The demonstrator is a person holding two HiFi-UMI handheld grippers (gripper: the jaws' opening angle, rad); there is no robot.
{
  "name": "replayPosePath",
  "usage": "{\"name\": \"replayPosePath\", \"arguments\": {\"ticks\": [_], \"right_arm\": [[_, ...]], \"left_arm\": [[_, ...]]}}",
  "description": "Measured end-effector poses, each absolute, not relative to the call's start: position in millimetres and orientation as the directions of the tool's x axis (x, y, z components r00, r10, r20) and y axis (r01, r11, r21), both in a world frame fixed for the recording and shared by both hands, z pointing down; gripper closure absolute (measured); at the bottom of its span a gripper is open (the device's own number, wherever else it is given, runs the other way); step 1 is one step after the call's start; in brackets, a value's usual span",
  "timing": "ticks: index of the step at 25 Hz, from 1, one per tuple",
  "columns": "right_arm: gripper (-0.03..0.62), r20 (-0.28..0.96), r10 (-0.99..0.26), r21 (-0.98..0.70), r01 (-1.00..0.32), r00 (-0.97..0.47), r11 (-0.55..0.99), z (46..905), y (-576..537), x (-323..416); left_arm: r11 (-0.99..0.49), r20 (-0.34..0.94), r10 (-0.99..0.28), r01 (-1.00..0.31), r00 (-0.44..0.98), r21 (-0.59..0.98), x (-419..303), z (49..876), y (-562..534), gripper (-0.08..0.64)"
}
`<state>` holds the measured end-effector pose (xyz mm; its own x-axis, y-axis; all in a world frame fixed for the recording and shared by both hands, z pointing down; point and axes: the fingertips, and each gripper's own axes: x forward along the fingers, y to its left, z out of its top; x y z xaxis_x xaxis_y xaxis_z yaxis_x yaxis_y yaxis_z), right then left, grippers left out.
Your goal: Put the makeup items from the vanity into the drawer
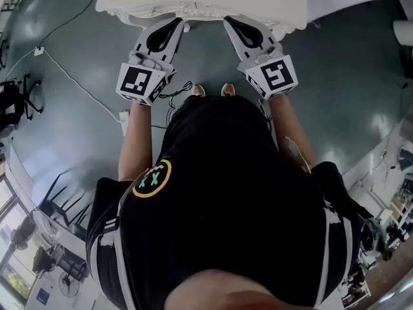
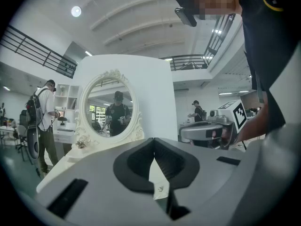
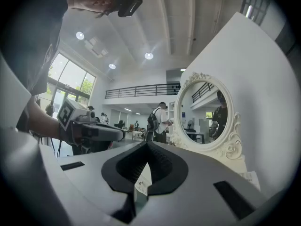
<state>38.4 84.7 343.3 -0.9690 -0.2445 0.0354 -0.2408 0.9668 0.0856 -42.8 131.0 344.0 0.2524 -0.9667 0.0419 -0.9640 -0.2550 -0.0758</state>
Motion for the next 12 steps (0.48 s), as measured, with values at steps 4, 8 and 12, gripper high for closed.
{"name": "replayPosePath", "arguments": {"ticks": [4,8,12], "right_arm": [[0.574,0.033,-0.246,0.080,-0.242,-0.969,0.967,346.5,81.3,36.2],[0.572,0.036,-0.262,0.043,-0.261,-0.964,0.964,347.9,73.6,38.1],[0.572,0.038,-0.258,0.047,-0.256,-0.966,0.966,347.0,72.7,36.5]], "left_arm": [[-0.256,0.042,-0.967,-0.964,0.253,-0.073,-45.6,347.0,127.5,0.538],[-0.257,0.040,-0.966,-0.964,0.255,-0.073,-45.0,346.3,123.7,0.538],[-0.260,0.039,-0.965,-0.963,0.258,-0.076,-45.9,345.1,121.9,0.538]]}}
